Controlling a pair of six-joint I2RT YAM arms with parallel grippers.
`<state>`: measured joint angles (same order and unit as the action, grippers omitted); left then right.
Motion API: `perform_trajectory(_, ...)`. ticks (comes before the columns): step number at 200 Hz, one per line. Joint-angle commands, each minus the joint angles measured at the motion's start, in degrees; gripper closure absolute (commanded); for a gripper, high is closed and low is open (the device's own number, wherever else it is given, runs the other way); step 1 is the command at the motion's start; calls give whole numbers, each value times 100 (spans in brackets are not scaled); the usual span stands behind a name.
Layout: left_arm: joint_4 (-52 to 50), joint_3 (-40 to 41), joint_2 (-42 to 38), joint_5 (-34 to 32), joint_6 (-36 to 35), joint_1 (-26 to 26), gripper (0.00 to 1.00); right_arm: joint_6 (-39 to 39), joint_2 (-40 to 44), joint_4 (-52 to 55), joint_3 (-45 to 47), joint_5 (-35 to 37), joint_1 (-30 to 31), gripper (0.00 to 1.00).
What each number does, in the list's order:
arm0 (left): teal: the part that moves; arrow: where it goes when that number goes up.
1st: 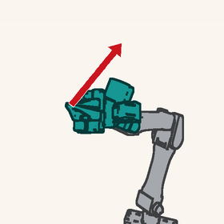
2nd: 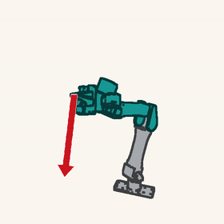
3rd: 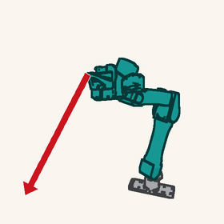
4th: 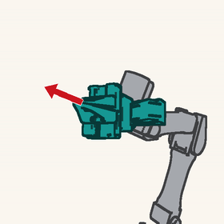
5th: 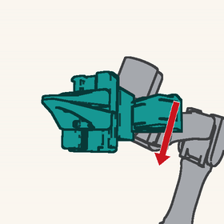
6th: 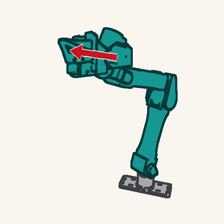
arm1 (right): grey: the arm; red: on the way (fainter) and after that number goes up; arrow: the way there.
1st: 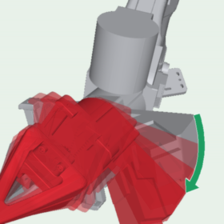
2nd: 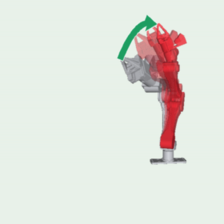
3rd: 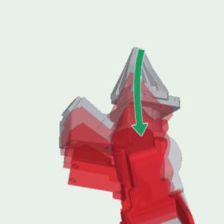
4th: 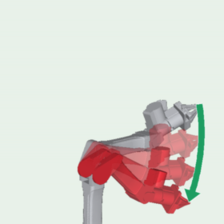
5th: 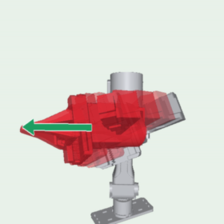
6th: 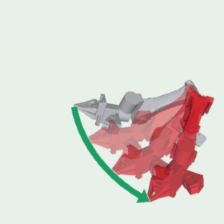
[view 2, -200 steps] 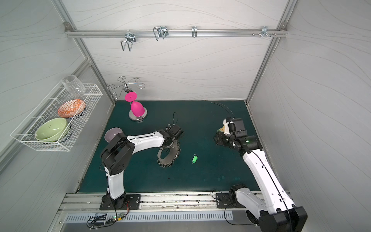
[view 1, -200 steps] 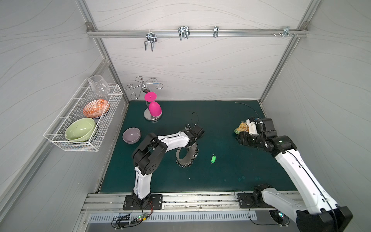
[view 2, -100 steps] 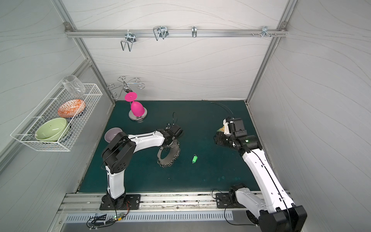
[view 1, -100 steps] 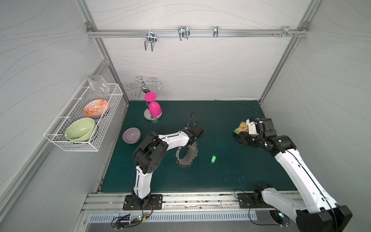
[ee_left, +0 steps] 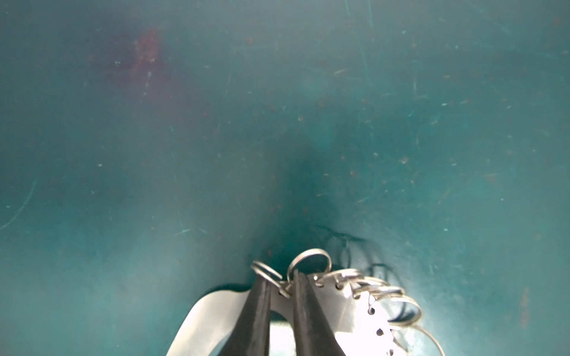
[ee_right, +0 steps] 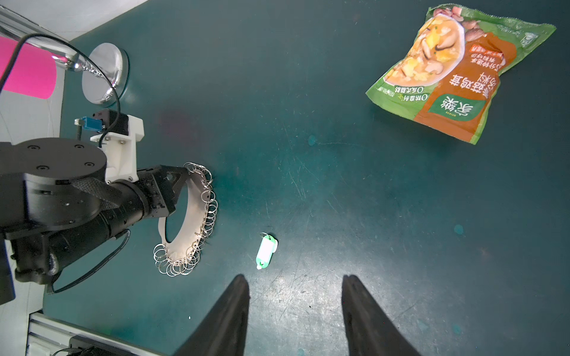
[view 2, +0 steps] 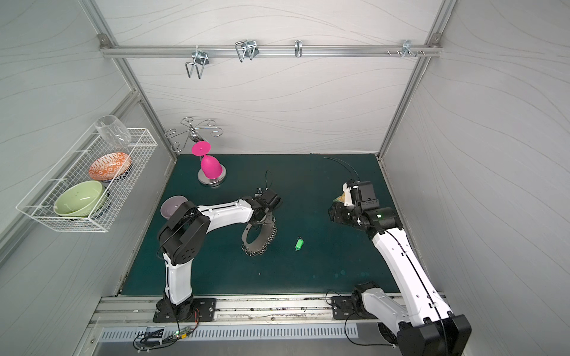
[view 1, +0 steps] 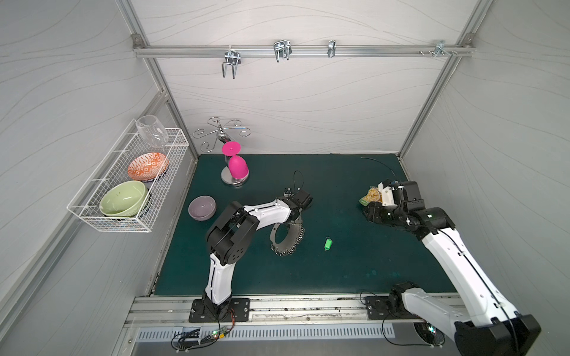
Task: Attach keys to a key ring
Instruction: Pick up the keyring from the center of the board.
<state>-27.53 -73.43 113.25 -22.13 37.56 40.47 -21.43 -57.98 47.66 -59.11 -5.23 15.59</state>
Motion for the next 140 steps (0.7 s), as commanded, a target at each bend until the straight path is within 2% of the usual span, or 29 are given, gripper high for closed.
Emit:
perform_trajectory(1,93,-266,156,-70,-98,-41,83,33,-12,44,-114,-57,-30,49)
perform_trajectory(52,59,-382,272,-45,-135,-49,84,42,-7,46,-109,-66,-52,49)
perform_trajectory(75,40,-367,290,-45,-134,-54,88,50,-4,51,-101,-57,-48,49)
perform_trajectory(119,47,-319,240,-24,-176,-66,100,53,-12,42,-83,-64,-54,49)
perform_trajectory(140,102,-274,175,-11,-211,-65,100,52,-12,42,-83,-60,-51,49)
